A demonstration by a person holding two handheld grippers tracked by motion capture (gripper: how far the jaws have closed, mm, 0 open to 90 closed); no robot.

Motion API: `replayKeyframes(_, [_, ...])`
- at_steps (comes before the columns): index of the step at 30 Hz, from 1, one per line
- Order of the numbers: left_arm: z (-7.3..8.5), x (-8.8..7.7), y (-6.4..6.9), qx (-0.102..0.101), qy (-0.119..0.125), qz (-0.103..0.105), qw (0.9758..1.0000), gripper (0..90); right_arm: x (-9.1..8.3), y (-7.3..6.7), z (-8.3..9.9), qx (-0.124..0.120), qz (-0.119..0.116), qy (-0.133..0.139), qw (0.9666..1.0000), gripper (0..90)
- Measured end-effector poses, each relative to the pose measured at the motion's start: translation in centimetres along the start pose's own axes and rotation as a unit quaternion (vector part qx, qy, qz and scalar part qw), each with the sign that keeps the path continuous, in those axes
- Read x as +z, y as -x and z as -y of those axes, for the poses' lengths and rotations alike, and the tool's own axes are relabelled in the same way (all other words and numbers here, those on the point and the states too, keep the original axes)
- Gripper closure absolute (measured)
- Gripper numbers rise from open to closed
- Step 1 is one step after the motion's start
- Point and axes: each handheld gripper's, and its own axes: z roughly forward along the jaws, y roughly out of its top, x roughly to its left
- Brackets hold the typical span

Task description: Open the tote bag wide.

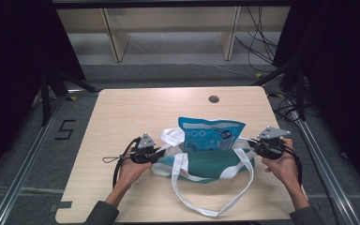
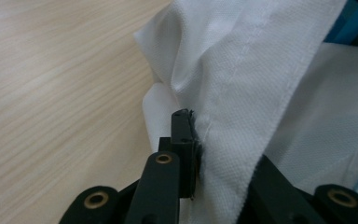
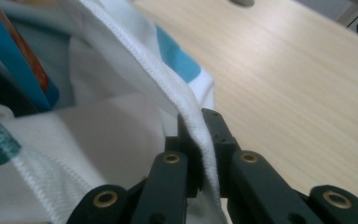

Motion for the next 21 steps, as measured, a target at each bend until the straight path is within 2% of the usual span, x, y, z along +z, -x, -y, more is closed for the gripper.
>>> replayKeyframes(1, [0.2, 0.2, 0.1, -0.011, -0.001, -0.001, 0.9999, 83.0, 0.4, 0.0, 0.2, -0.006, -0.001, -0.003, 1.0, 87.2])
replayKeyframes(2, [0.4, 0.3, -0.1, -0.008, -0.002, 0.001, 1.0, 82.9, 0.8, -0.2, 0.5, 0.003, -0.004, -0.014, 0.9999, 87.2])
replayKeyframes(5, [1.0, 0.8, -0.3, -0.023, -0.007, 0.006, 0.9997, 82.7, 2.2, -0.5, 1.2, 0.008, -0.019, -0.042, 0.9989, 87.5])
replayKeyframes(8, [1.4, 1.1, -0.2, -0.03, -0.007, 0.002, 0.9995, 82.5, 2.5, -0.5, 1.4, 0.01, -0.024, -0.046, 0.9986, 87.7])
replayKeyframes(12, [1.3, 1.0, -0.1, -0.029, -0.007, -0.002, 0.9996, 80.9, 2.9, -0.7, 1.9, 0.014, -0.02, -0.045, 0.9987, 87.7])
replayKeyframes(13, [1.2, 0.9, -0.2, -0.025, -0.01, -0.004, 0.9996, 76.2, 2.9, -0.6, 1.9, 0.01, -0.024, -0.046, 0.9986, 87.4])
replayKeyframes(14, [1.1, 0.7, -0.2, -0.027, -0.01, -0.006, 0.9996, 76.2, 2.9, -0.6, 1.9, 0.01, -0.024, -0.046, 0.9986, 87.4])
replayKeyframes(15, [0.6, 0.0, -0.2, -0.025, -0.015, -0.013, 0.9995, 65.9, 2.7, -0.4, 1.8, 0.031, -0.018, -0.045, 0.9983, 79.6])
replayKeyframes(16, [0.6, 0.0, -0.2, -0.025, -0.015, -0.013, 0.9995, 59.1, 2.7, -0.4, 1.8, 0.031, -0.018, -0.045, 0.9983, 79.6])
replayKeyframes(17, [-0.3, -1.0, -0.3, -0.013, -0.032, -0.03, 0.999, 51.8, 2.1, 0.0, 1.7, 0.051, -0.007, -0.039, 0.9979, 69.6])
replayKeyframes(18, [-0.3, -1.0, -0.3, -0.013, -0.032, -0.03, 0.999, 47.3, 2.1, 0.0, 1.7, 0.051, -0.007, -0.039, 0.9979, 69.6])
replayKeyframes(19, [-0.6, -1.5, -0.4, -0.015, -0.027, -0.027, 0.9992, 44.7, 0.9, 0.8, 1.1, 0.065, 0.006, -0.012, 0.9978, 61.0])
replayKeyframes(20, [-1.0, -1.9, -0.5, -0.026, -0.022, -0.016, 0.9993, 44.7, 0.9, 0.8, 1.1, 0.065, 0.006, -0.012, 0.9978, 61.0])
replayKeyframes(21, [-1.8, -2.8, -0.2, -0.039, 0.001, -0.018, 0.9991, 39.8, -0.6, 1.4, 0.5, 0.079, 0.005, 0.024, 0.9965, 58.2])
